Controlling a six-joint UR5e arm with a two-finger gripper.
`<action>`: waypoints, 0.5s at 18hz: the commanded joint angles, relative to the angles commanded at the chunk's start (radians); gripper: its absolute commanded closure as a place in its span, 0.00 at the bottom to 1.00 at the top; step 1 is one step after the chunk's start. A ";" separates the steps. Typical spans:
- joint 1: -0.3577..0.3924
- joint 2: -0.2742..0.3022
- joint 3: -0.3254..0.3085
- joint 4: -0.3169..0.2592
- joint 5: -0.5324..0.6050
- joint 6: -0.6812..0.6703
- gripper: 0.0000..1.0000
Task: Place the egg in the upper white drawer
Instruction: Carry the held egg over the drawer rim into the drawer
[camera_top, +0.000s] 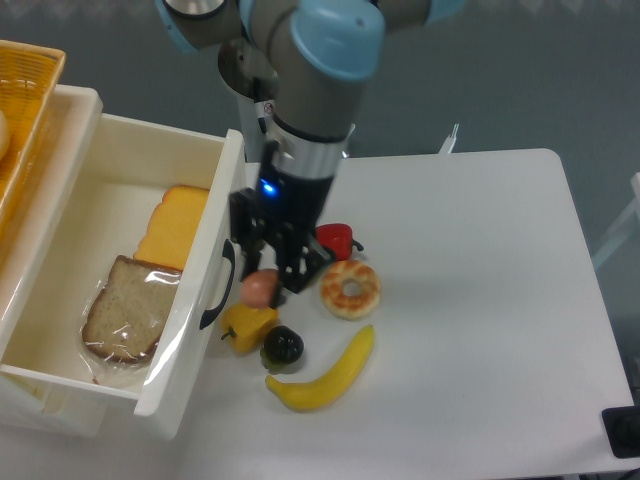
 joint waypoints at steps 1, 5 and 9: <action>-0.009 0.009 -0.009 0.000 0.002 0.000 0.85; -0.057 0.038 -0.029 0.000 0.003 0.000 0.85; -0.090 0.054 -0.037 -0.003 0.008 0.009 0.85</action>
